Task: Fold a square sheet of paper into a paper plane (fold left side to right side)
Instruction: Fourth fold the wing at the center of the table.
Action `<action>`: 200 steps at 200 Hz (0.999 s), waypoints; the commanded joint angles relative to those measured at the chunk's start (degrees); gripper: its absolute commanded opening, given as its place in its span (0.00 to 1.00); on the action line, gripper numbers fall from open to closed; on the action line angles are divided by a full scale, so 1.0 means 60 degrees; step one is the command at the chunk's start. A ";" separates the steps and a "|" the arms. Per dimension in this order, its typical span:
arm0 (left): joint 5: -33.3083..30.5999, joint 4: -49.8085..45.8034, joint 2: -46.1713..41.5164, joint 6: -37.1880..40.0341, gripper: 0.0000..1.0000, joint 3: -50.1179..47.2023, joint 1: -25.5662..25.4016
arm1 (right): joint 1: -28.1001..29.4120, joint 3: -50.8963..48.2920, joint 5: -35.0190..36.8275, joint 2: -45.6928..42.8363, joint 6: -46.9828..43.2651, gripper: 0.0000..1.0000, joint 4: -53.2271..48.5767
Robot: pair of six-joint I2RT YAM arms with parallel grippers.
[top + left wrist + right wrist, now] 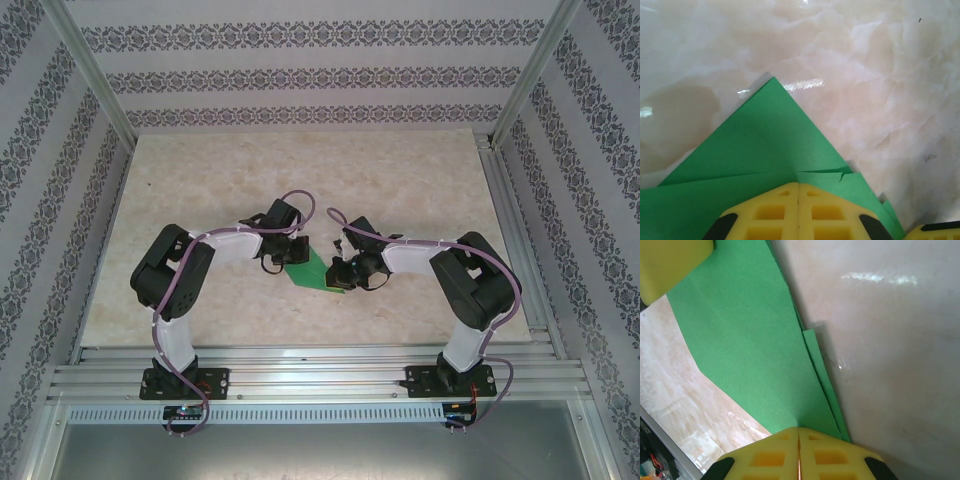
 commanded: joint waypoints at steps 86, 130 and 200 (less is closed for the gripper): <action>-0.0610 0.0075 0.0079 0.0427 0.03 -0.0880 0.0100 | 0.0202 0.1312 0.0515 -0.0968 0.0113 0.09 -0.1606; -0.0708 0.0042 0.0009 0.0455 0.03 -0.0956 0.0076 | 0.0539 0.1670 0.0247 0.0140 0.0599 0.08 -0.0739; -0.0780 0.0000 0.0024 0.0470 0.02 -0.0930 0.0072 | 0.0677 0.2265 0.0272 0.1071 0.0740 0.07 -0.0364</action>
